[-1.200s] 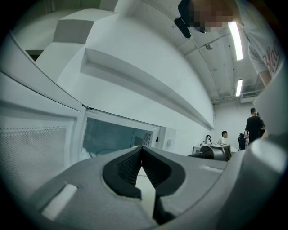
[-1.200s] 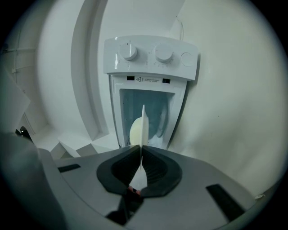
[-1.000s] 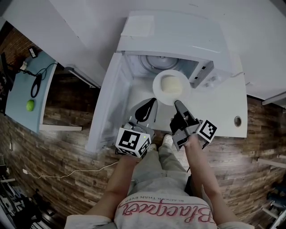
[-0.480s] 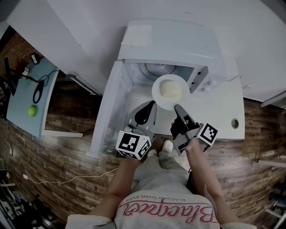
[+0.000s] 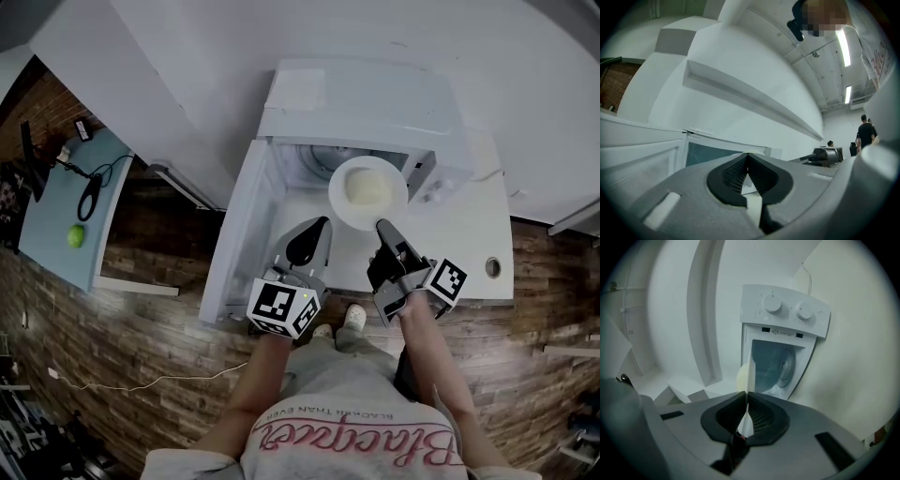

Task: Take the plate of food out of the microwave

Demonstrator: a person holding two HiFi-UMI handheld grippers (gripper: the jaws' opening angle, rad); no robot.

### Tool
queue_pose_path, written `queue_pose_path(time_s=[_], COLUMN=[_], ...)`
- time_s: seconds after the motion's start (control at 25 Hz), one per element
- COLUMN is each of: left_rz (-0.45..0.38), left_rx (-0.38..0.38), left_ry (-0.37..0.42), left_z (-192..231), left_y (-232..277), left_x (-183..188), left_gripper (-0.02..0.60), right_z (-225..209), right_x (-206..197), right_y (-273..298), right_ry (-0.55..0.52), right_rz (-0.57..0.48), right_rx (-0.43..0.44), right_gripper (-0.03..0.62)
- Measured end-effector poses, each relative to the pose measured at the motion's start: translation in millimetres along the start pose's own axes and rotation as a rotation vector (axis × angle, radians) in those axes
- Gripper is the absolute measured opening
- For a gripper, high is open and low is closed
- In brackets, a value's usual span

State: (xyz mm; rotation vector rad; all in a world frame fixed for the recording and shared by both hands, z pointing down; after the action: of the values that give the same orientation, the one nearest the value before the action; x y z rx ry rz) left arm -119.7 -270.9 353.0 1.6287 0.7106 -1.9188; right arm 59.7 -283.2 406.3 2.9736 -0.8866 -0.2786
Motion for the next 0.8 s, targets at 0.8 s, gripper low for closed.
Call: queue_pose_path(time_s=[0.8], left_rz=[-0.094], left_rx=[-0.008], left_ry=[0.063], left_z=[1.9], left_y=[5.0], left_x=[36.6], left_gripper=[0.005], right_z=[47.7], right_x=[9.7], right_y=[14.5], right_ry=[-0.036], right_rz=[0.004], right_rx=[0.091], right_gripper=[0.021])
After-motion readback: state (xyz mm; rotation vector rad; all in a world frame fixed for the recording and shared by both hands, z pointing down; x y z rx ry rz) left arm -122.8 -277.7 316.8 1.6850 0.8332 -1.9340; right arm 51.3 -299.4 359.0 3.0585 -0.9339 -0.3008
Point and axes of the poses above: the fingertips, and each gripper's own axes: y forward along the fingers, z to its left, x out of its top, the point moved 6 cm from there along -y, backward along the fingers, and after that the axes turned 8 degrees about -x, right-handed, at the moved point
